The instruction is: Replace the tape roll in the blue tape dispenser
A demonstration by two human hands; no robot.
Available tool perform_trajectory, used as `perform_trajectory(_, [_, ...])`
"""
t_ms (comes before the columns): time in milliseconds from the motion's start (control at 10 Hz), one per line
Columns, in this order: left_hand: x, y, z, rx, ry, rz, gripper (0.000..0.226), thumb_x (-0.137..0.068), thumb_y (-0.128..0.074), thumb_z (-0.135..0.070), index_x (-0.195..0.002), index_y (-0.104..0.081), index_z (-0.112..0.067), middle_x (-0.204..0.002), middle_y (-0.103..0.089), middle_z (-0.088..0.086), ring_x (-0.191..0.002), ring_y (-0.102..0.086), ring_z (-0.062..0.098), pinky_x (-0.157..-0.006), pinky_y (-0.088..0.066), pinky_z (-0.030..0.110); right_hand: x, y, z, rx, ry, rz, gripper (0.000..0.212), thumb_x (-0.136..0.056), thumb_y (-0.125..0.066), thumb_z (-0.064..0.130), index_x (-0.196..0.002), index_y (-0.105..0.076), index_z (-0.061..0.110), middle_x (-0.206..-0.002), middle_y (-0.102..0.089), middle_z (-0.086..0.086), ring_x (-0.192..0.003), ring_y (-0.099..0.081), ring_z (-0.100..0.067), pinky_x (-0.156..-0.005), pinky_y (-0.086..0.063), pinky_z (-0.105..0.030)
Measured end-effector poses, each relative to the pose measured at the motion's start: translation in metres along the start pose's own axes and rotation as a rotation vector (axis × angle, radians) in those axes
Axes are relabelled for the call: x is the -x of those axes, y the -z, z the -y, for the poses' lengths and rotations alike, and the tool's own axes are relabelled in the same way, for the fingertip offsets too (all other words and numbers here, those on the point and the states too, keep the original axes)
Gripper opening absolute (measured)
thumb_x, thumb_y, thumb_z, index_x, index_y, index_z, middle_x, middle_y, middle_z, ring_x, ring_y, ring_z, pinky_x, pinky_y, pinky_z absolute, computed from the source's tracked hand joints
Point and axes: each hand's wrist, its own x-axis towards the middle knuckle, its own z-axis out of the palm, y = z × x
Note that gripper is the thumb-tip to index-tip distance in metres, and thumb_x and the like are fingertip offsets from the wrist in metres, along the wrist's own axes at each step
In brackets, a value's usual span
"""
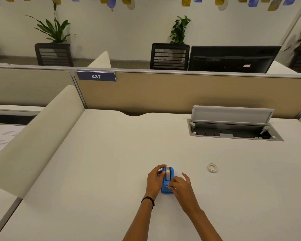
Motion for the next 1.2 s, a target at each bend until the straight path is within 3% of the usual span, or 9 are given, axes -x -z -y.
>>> perform_trajectory(100, [0.000, 0.000, 0.000, 0.001, -0.002, 0.005, 0.022, -0.089, -0.054, -0.012, -0.110, -0.059, -0.017, -0.110, -0.061, -0.004, -0.096, -0.062, 0.018, -0.077, -0.048, 0.005, -0.003, 0.004, 0.004, 0.037, 0.015, -0.011, 0.062, -0.092, -0.019, 0.054, -0.073, -0.068, 0.022, -0.071, -0.072, 0.006, -0.066, -0.066, -0.003, -0.109, 0.004, -0.011])
perform_trajectory(200, [0.000, 0.000, 0.000, -0.002, -0.006, 0.006, 0.022, -0.090, -0.053, -0.011, -0.109, -0.059, -0.018, -0.109, -0.062, -0.004, -0.095, -0.062, 0.018, -0.077, -0.049, 0.006, -0.002, 0.005, 0.007, 0.054, 0.022, -0.025, 0.066, -0.092, -0.014, 0.055, -0.070, -0.067, 0.023, -0.069, -0.071, 0.008, -0.064, -0.064, 0.000, -0.100, -0.037, -0.021])
perform_trajectory(300, [0.000, 0.001, -0.001, -0.007, -0.013, 0.006, 0.022, -0.089, -0.053, -0.010, -0.107, -0.058, -0.022, -0.108, -0.061, -0.006, -0.094, -0.061, 0.016, -0.076, -0.048, 0.003, -0.002, 0.007, 0.007, 0.052, 0.024, -0.013, 0.064, -0.092, -0.015, 0.054, -0.072, -0.067, 0.022, -0.071, -0.072, 0.007, -0.067, -0.066, -0.004, -0.107, 0.009, -0.011])
perform_trajectory(400, [0.000, 0.000, -0.001, -0.014, -0.016, 0.007, 0.022, -0.089, -0.054, -0.010, -0.106, -0.058, -0.024, -0.108, -0.061, -0.006, -0.093, -0.061, 0.015, -0.076, -0.048, 0.003, -0.002, 0.010, 0.010, 0.082, 0.018, -0.012, 0.065, -0.093, -0.013, 0.051, -0.070, -0.066, 0.023, -0.069, -0.071, 0.008, -0.066, -0.066, -0.002, -0.109, 0.007, -0.013])
perform_trajectory(600, [0.001, 0.002, -0.002, -0.034, -0.023, 0.017, 0.022, -0.090, -0.053, -0.012, -0.108, -0.058, -0.022, -0.109, -0.061, -0.006, -0.092, -0.062, 0.011, -0.077, -0.048, 0.003, -0.001, 0.015, 0.018, 0.131, 0.043, -0.054, 0.068, -0.094, -0.009, 0.050, -0.070, -0.066, 0.024, -0.070, -0.072, 0.007, -0.067, -0.067, -0.004, -0.081, -0.054, -0.036])
perform_trajectory(700, [0.002, 0.005, -0.004, -0.054, -0.022, 0.039, 0.022, -0.090, -0.053, -0.013, -0.109, -0.058, -0.023, -0.110, -0.060, -0.006, -0.093, -0.060, 0.010, -0.076, -0.047, 0.002, 0.001, 0.012, 0.013, 0.099, 0.001, 0.000, 0.058, -0.093, -0.013, 0.051, -0.076, -0.062, 0.024, -0.076, -0.071, 0.007, -0.072, -0.066, -0.005, -0.107, -0.021, -0.017])
perform_trajectory(800, [0.003, 0.008, -0.002, -0.082, -0.013, 0.096, 0.027, -0.092, -0.050, -0.013, -0.117, -0.055, -0.020, -0.116, -0.057, -0.006, -0.103, -0.058, 0.012, -0.078, -0.045, 0.001, 0.001, 0.015, 0.015, 0.094, 0.008, 0.007, 0.063, -0.093, -0.010, 0.053, -0.073, -0.062, 0.023, -0.074, -0.071, 0.006, -0.067, -0.066, -0.005, -0.083, -0.052, -0.041])
perform_trajectory(1100, [0.017, 0.019, -0.012, -0.158, 0.083, 0.197, 0.041, -0.093, -0.048, -0.017, -0.133, -0.042, -0.014, -0.132, -0.053, 0.004, -0.117, -0.051, 0.013, -0.095, -0.041, 0.017, 0.000, 0.023, 0.012, -0.287, -0.151, 0.042, 0.023, -0.080, -0.060, 0.043, -0.076, -0.065, 0.021, -0.075, -0.058, 0.022, -0.070, -0.054, 0.012, -0.104, -0.023, -0.029])
perform_trajectory(1200, [0.020, 0.022, -0.015, -0.205, 0.101, 0.221, 0.045, -0.093, -0.047, -0.015, -0.136, -0.036, -0.015, -0.139, -0.048, 0.008, -0.125, -0.047, 0.019, -0.102, -0.037, 0.023, -0.001, 0.029, 0.011, -0.384, -0.197, 0.023, 0.010, -0.081, -0.059, 0.037, -0.077, -0.060, 0.029, -0.080, -0.060, 0.017, -0.080, -0.056, 0.002, -0.091, -0.040, -0.032])
